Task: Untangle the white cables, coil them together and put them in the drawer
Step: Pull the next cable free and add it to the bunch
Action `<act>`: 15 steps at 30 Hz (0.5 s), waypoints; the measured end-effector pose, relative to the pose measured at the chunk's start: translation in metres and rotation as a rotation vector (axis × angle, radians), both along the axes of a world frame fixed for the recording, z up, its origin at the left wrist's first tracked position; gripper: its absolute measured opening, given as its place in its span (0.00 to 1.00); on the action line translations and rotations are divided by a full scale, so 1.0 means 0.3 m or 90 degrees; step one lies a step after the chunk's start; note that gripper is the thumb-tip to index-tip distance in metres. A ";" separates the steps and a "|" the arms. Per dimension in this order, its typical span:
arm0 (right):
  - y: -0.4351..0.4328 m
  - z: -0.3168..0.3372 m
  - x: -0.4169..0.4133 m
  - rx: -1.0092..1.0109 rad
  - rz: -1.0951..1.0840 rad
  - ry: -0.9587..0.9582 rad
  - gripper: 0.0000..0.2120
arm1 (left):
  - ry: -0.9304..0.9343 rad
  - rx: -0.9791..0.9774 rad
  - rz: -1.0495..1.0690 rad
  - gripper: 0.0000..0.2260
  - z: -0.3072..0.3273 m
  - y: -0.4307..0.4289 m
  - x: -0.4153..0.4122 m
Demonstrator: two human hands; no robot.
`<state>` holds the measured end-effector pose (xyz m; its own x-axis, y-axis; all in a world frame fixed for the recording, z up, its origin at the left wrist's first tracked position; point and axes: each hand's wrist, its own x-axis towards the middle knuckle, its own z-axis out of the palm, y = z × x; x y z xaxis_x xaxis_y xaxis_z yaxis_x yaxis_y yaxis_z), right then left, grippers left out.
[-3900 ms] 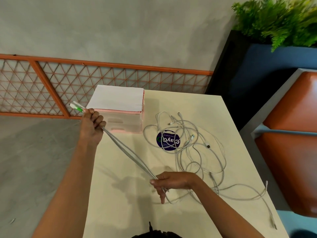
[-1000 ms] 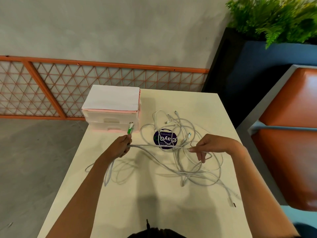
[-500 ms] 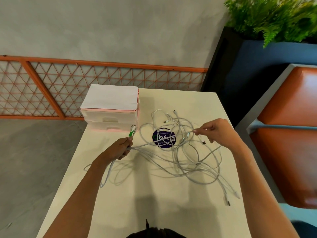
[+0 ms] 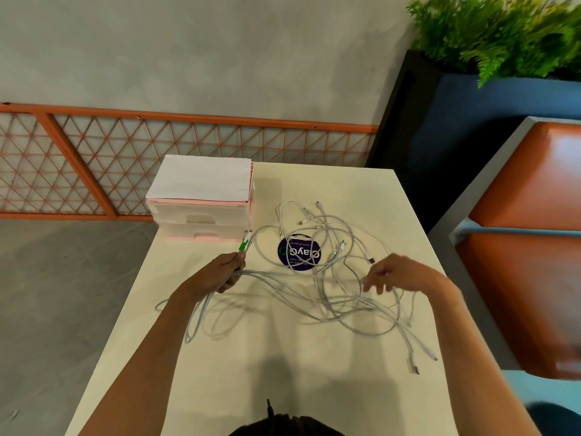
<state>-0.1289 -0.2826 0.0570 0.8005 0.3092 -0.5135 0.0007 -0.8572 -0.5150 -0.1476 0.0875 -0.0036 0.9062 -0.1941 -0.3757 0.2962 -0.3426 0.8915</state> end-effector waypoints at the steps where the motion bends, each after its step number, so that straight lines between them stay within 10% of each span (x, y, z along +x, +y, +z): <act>1: -0.001 -0.041 -0.016 0.018 0.002 0.035 0.06 | 0.002 0.000 -0.008 0.17 -0.002 -0.003 -0.002; 8: 0.044 -0.232 -0.064 0.027 -0.035 0.047 0.09 | 0.010 0.005 -0.008 0.17 0.001 -0.010 -0.010; 15: 0.252 -0.208 -0.077 -0.127 0.018 -0.127 0.36 | -0.014 0.026 -0.024 0.17 0.025 -0.020 -0.006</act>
